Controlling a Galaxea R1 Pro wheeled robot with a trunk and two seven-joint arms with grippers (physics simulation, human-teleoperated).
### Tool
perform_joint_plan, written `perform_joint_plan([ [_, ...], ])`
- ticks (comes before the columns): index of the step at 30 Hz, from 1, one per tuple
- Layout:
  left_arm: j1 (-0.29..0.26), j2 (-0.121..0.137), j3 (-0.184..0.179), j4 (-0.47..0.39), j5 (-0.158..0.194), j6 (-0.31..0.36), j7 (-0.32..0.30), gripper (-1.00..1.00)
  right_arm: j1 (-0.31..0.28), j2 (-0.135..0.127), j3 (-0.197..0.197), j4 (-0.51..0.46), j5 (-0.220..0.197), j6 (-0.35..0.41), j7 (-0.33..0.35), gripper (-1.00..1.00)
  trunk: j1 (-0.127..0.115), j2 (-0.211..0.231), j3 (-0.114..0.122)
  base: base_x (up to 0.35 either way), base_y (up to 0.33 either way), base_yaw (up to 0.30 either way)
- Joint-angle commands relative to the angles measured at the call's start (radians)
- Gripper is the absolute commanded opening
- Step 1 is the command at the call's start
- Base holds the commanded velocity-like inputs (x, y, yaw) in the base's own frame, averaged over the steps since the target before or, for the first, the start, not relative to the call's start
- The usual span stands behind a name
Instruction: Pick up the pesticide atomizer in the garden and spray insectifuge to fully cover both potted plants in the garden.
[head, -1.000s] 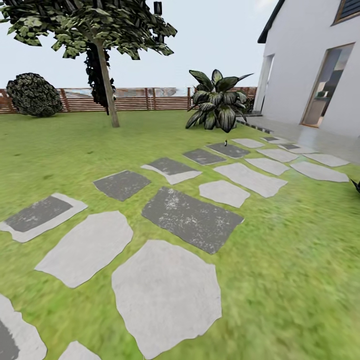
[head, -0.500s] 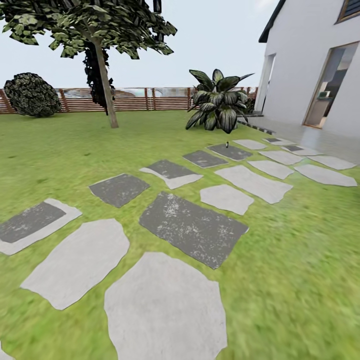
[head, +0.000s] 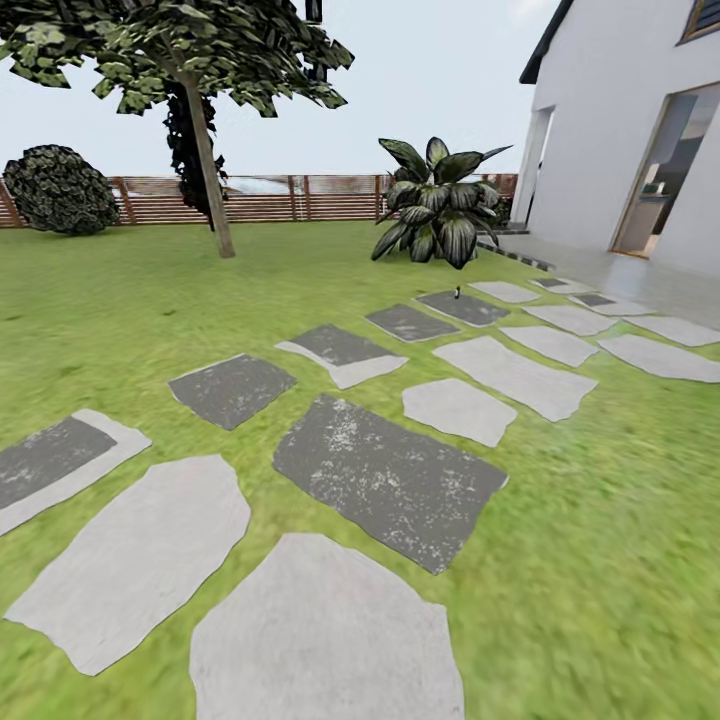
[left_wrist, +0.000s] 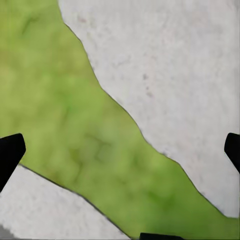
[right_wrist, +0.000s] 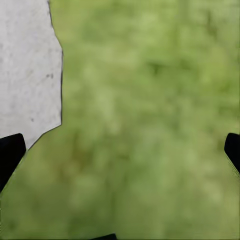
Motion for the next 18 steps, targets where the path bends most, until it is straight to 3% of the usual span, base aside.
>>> perform_joint_plan([
  [1,-0.001,0.000,0.002,0.001,0.003,-0.003,0.000,1.00,-0.001,0.000,-0.003,0.001,0.003,-0.003,0.000,1.00,0.000,0.000,-0.001,0.336,0.000,0.000],
  [18,-0.001,0.000,0.002,0.001,0.003,-0.003,0.000,1.00,-0.001,0.000,-0.003,0.001,0.003,-0.003,-0.001,1.00,0.000,0.000,-0.001,0.336,0.000,0.000],
])
